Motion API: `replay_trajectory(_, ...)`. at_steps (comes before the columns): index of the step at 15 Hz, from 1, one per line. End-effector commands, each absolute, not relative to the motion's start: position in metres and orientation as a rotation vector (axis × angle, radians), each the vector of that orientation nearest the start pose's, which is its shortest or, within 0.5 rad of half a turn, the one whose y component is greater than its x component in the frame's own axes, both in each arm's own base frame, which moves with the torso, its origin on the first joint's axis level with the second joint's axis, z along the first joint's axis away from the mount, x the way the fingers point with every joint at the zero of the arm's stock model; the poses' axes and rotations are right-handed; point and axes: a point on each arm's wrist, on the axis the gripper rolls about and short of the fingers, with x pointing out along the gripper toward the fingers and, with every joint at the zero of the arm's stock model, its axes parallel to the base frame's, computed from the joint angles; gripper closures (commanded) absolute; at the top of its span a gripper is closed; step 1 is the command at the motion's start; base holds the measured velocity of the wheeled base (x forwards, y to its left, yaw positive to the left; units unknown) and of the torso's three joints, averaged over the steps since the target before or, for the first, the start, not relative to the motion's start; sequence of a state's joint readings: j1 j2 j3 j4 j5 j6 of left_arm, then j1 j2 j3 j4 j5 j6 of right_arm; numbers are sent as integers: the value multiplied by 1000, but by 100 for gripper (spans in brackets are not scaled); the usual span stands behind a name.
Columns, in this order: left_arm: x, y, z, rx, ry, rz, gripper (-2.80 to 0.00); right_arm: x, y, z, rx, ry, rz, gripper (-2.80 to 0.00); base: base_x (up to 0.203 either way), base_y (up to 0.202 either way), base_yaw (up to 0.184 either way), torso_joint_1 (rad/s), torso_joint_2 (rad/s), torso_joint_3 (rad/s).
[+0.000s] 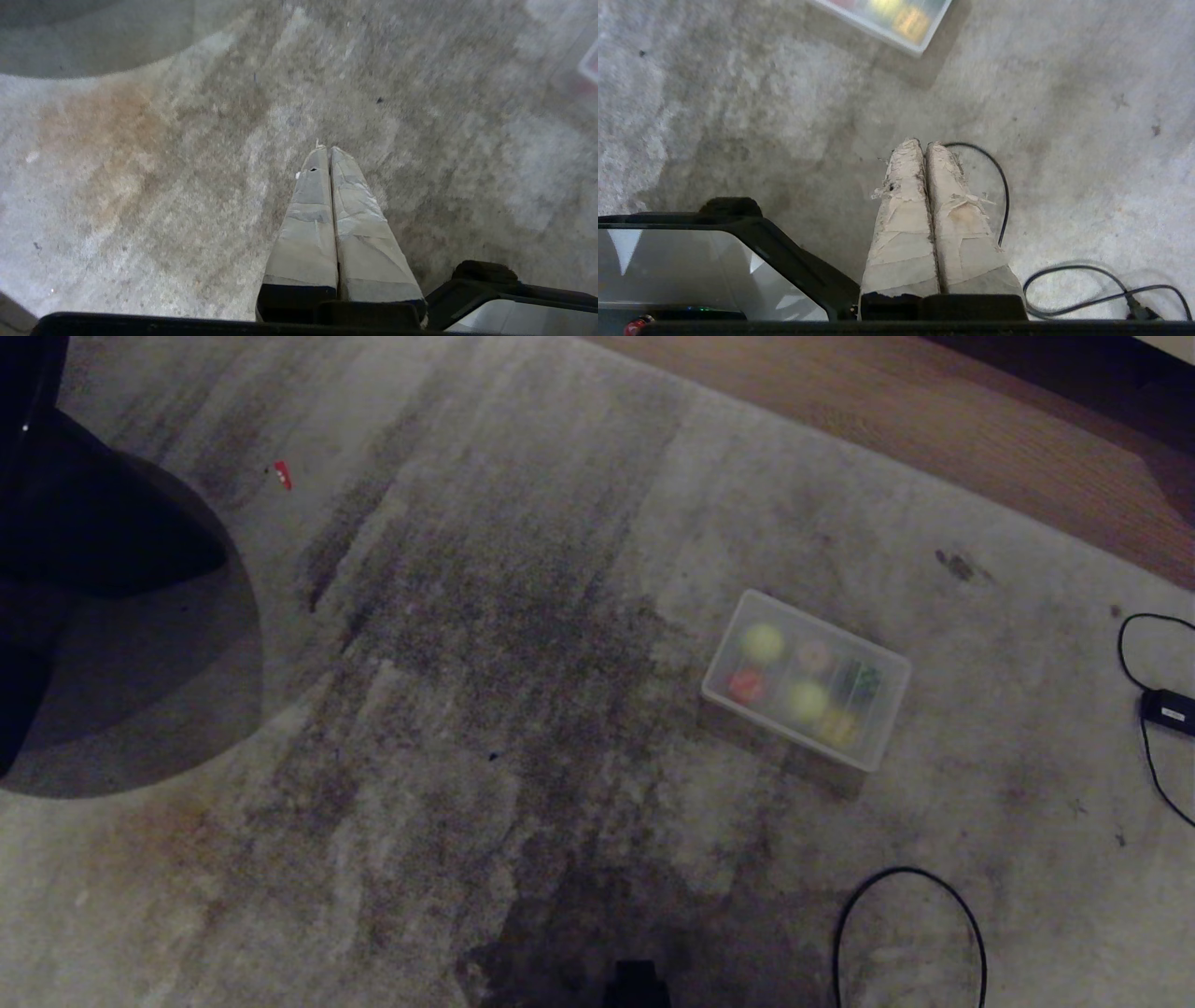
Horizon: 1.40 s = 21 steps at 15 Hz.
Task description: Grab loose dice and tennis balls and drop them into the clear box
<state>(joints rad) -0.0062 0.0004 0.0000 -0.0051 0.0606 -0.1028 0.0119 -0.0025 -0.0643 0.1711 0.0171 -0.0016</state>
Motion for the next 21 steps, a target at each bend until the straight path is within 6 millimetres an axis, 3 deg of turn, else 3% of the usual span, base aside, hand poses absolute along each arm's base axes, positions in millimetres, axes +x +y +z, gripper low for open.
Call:
replay_trajectory(1,-23,1,76,-103,-6,53,0,-29,0,76,-1,107,29,0,0,0,0,2,0,200)
replay_trajectory(21,-23,2,76,-104,-6,55,0,-29,0,76,-1,107,29,0,0,0,0,3,2,202)
